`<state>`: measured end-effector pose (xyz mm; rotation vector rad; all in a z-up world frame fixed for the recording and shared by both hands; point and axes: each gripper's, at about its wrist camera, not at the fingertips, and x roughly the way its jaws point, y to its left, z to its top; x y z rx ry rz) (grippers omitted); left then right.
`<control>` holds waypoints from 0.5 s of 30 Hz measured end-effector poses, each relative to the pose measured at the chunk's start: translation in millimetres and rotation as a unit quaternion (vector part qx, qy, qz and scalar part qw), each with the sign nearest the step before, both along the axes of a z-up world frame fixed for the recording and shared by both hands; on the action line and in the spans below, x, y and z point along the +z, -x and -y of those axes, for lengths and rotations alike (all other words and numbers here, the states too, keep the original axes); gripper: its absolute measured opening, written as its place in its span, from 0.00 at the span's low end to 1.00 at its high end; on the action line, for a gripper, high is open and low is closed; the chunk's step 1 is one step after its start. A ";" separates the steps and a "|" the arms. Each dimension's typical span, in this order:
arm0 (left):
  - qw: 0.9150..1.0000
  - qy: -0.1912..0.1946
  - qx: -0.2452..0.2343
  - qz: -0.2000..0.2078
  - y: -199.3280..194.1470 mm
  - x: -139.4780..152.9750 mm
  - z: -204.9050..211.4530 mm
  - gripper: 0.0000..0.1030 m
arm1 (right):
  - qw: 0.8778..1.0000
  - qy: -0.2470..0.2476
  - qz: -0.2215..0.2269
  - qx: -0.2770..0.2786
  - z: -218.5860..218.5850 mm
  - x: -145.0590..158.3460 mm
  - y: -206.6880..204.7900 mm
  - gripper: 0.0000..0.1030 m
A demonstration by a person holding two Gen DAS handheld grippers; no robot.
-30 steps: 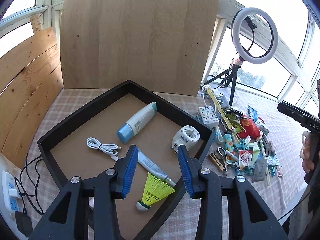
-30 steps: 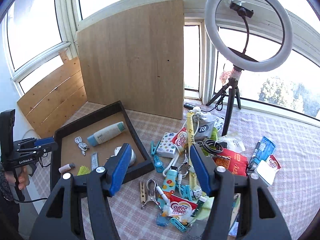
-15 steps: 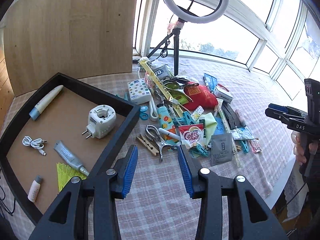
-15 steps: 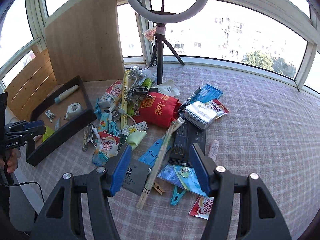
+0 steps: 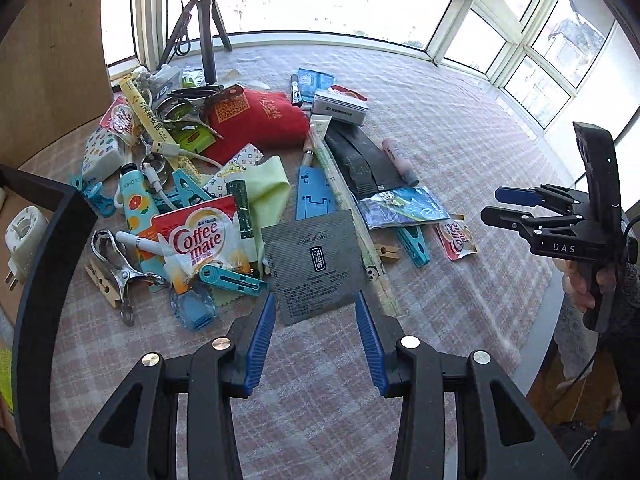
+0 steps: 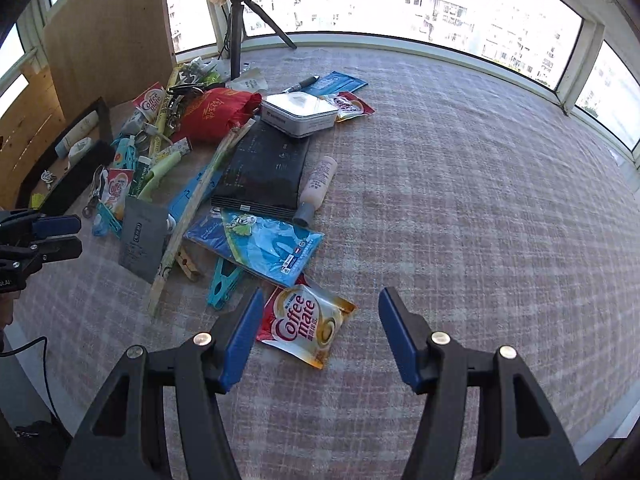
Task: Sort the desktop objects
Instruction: 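Move both open tools back toward the remaining pile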
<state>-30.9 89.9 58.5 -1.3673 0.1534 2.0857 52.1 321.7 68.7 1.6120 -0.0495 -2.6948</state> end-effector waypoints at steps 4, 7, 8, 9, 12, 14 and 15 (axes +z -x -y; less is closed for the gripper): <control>1.000 0.011 0.015 0.017 3.1 -13.9 -7.3 0.38 | 0.999 0.035 0.001 0.020 -0.4 -3.5 6.4 0.57; 0.999 0.018 0.028 0.022 5.8 -20.0 -6.4 0.38 | 0.998 0.033 0.001 0.048 8.1 -6.9 17.9 0.55; 0.999 0.018 0.032 0.026 6.9 -21.7 -5.1 0.38 | 0.998 0.032 0.002 0.060 11.5 -8.8 21.9 0.55; 0.999 0.017 0.035 0.029 7.7 -23.3 -4.1 0.39 | 0.997 0.031 0.003 0.072 14.9 -10.9 25.5 0.55; 0.998 0.018 0.044 0.033 8.2 -25.9 -1.9 0.41 | 0.993 0.026 0.006 0.115 27.9 -16.4 33.6 0.55; 0.998 0.016 0.049 0.039 9.2 -28.2 -0.6 0.43 | 0.989 0.003 0.010 0.149 38.8 -20.6 35.7 0.55; 0.998 0.016 0.051 0.041 9.7 -29.5 -0.3 0.44 | 0.986 -0.012 0.013 0.165 43.4 -23.2 36.4 0.54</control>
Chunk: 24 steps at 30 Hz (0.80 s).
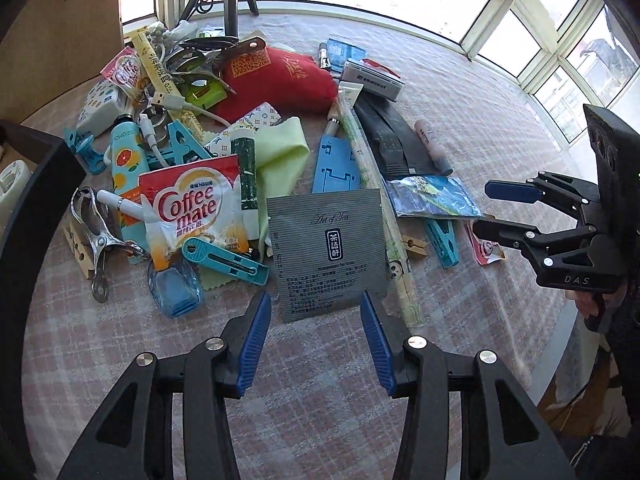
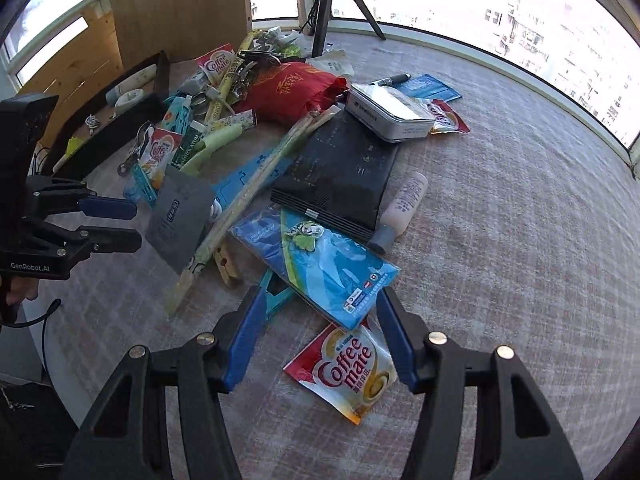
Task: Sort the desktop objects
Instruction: 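Move both open tools back toward the remaining pile, then grasp grey tea sachet with left tool while right tool grasps blue-white barcode card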
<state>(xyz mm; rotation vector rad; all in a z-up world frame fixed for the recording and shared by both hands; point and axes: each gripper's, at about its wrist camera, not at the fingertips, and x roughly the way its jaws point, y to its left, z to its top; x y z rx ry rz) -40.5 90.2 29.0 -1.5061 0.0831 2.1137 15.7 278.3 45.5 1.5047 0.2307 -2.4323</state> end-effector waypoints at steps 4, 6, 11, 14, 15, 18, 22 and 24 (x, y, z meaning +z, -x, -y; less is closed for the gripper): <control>1.000 0.007 0.007 0.007 4.0 -7.7 -2.0 0.44 | 0.998 -0.030 0.016 0.044 6.3 -9.9 5.6 0.39; 1.000 0.008 0.010 0.014 8.2 -13.0 -4.1 0.44 | 0.997 -0.041 0.019 0.062 9.8 -13.7 8.9 0.39; 1.000 -0.010 0.017 0.024 18.5 -17.0 -12.1 0.47 | 0.994 -0.058 0.014 0.095 17.1 -17.3 17.6 0.39; 0.999 -0.013 0.018 0.023 20.6 -15.9 -19.0 0.44 | 0.993 -0.049 0.018 0.106 16.4 -18.2 23.0 0.39; 1.000 -0.011 0.020 0.020 20.6 -15.0 -19.9 0.40 | 0.993 -0.049 0.021 0.108 15.6 -19.5 23.9 0.39; 0.999 -0.013 0.027 0.012 20.0 -10.6 -19.5 0.29 | 0.992 -0.051 0.028 0.109 12.8 -22.9 24.9 0.39; 0.999 -0.016 0.033 0.005 18.6 0.1 -12.1 0.13 | 0.994 -0.026 0.030 0.099 6.0 -15.5 23.6 0.32; 0.999 -0.017 0.033 0.005 17.4 4.6 -9.6 0.00 | 0.995 -0.017 0.028 0.097 4.4 -11.3 21.9 0.28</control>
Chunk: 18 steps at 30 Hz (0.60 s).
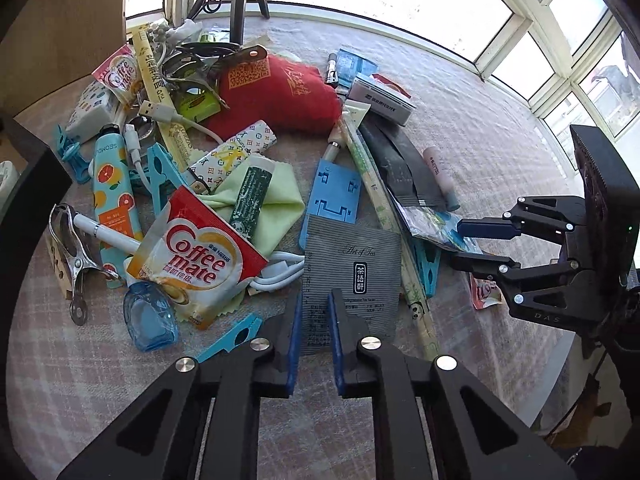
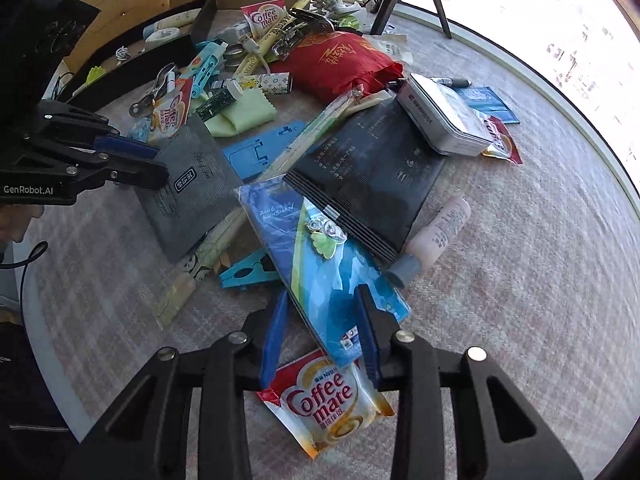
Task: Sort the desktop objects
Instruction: 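Grasp grey tea sachet with left tool while right tool grasps blue-white barcode card, then carry sachet and card over the black tray and open both tools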
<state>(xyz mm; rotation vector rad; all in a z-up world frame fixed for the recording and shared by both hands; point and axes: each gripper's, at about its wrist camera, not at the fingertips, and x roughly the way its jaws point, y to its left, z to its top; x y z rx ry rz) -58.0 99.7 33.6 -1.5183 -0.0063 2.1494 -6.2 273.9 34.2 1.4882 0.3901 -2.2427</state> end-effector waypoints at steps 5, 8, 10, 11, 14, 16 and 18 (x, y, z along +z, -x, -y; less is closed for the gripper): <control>1.000 -0.009 -0.006 0.002 -3.5 1.9 -4.0 0.00 | 1.000 0.026 -0.004 -0.018 -6.1 10.2 -3.0 0.21; 1.000 -0.016 -0.010 -0.005 -6.4 6.5 -9.4 0.00 | 0.998 0.049 -0.009 -0.031 -12.5 20.7 -5.2 0.16; 1.000 -0.020 -0.010 -0.010 -7.5 11.4 -12.0 0.00 | 0.996 0.071 -0.010 -0.043 -17.9 28.1 -5.4 0.11; 1.000 -0.023 -0.009 -0.013 -7.9 14.1 -12.9 0.00 | 0.995 0.084 -0.007 -0.049 -20.7 30.5 -6.0 0.10; 0.999 -0.027 -0.008 -0.023 -10.5 23.3 -8.4 0.00 | 0.992 0.109 0.000 -0.067 -23.7 30.0 -10.6 0.04; 0.999 -0.027 -0.009 -0.030 -12.2 27.7 -5.8 0.00 | 0.990 0.119 0.006 -0.078 -22.3 25.9 -15.1 0.04; 0.999 -0.027 -0.002 -0.037 -13.1 31.7 -2.1 0.00 | 0.987 0.129 0.008 -0.091 -22.5 24.5 -18.1 0.03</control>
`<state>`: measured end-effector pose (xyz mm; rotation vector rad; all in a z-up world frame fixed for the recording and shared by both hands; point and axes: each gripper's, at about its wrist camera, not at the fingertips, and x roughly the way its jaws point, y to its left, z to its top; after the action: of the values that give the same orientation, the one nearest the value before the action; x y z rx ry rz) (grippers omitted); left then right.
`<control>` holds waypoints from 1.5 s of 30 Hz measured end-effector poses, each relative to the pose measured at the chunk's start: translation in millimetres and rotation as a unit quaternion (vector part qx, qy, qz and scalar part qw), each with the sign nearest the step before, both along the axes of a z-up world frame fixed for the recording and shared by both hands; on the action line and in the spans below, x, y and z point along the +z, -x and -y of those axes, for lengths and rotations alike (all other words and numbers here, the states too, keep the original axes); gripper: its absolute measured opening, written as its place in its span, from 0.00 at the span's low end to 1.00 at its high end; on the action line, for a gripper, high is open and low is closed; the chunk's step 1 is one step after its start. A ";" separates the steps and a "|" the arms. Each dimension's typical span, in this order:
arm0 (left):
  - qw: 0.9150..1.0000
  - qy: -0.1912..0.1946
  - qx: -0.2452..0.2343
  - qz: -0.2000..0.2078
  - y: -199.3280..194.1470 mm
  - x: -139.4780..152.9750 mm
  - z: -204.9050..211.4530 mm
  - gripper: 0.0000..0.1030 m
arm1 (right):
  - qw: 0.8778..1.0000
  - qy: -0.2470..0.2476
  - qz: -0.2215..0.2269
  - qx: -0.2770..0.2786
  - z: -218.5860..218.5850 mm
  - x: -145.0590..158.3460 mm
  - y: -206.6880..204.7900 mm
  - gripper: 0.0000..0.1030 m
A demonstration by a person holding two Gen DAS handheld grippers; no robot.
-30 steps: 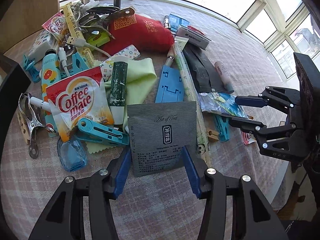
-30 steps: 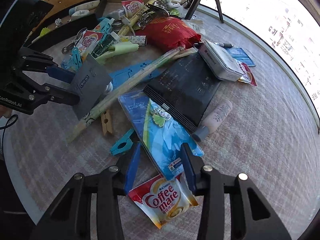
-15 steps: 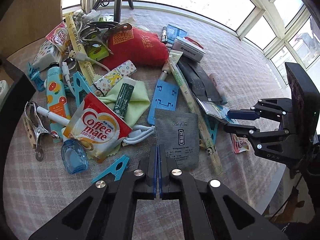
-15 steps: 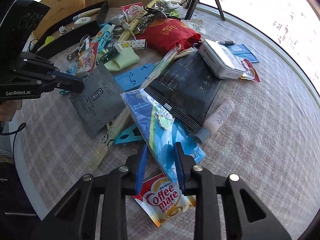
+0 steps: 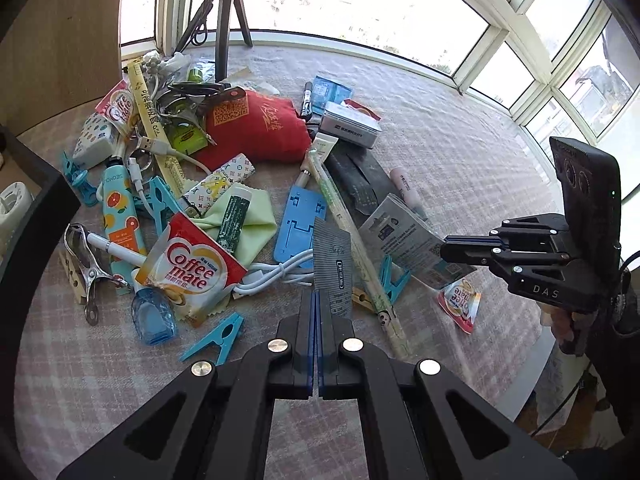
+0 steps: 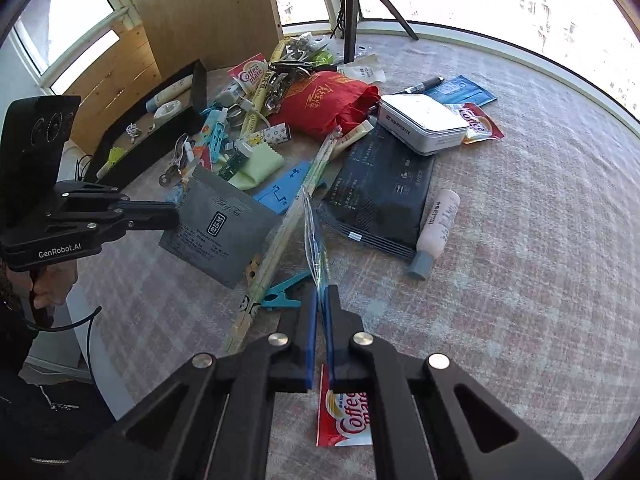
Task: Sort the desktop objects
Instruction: 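Carry sachet and card over the black tray and open both tools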
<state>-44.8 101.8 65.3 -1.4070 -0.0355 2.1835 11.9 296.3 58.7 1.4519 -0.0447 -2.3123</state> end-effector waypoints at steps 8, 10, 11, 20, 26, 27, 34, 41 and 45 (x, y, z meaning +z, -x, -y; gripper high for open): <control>0.999 -0.007 0.022 -0.026 -6.2 20.5 29.5 0.00 | 0.998 0.041 -0.031 -0.033 4.8 35.9 -4.5 0.02; 0.999 -0.008 0.031 -0.034 -6.8 27.4 42.8 0.00 | 0.997 0.045 -0.043 -0.038 10.2 45.5 -5.0 0.02; 0.999 -0.009 0.036 -0.039 -7.5 31.3 50.6 0.00 | 0.997 0.048 -0.048 -0.040 13.1 50.2 -4.8 0.02; 0.990 0.000 0.106 -0.092 -8.5 73.4 145.6 0.00 | 0.994 0.075 -0.084 -0.011 84.1 91.0 14.5 0.02; 0.977 0.018 0.176 -0.117 -9.4 91.3 235.2 0.00 | 0.989 0.095 -0.109 0.040 170.7 114.2 41.2 0.02; 0.975 0.023 0.188 -0.119 -9.4 92.4 250.3 0.00 | 0.988 0.098 -0.111 0.049 186.8 115.9 46.7 0.02; 0.960 0.038 0.254 -0.112 -2.0 86.0 341.5 0.00 | 0.983 0.108 -0.109 0.098 294.2 116.9 84.9 0.02; 0.952 0.049 0.277 -0.124 5.7 85.6 377.4 0.00 | 0.981 0.098 -0.104 0.133 369.5 110.5 106.6 0.02; 0.950 0.057 0.281 -0.121 13.3 80.8 384.5 0.13 | 0.982 0.069 -0.098 0.145 397.4 98.8 113.2 0.09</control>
<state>-58.2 -282.7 146.1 -1.2858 -0.2520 2.8560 -101.3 -101.0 157.5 1.0797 0.0569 -2.1528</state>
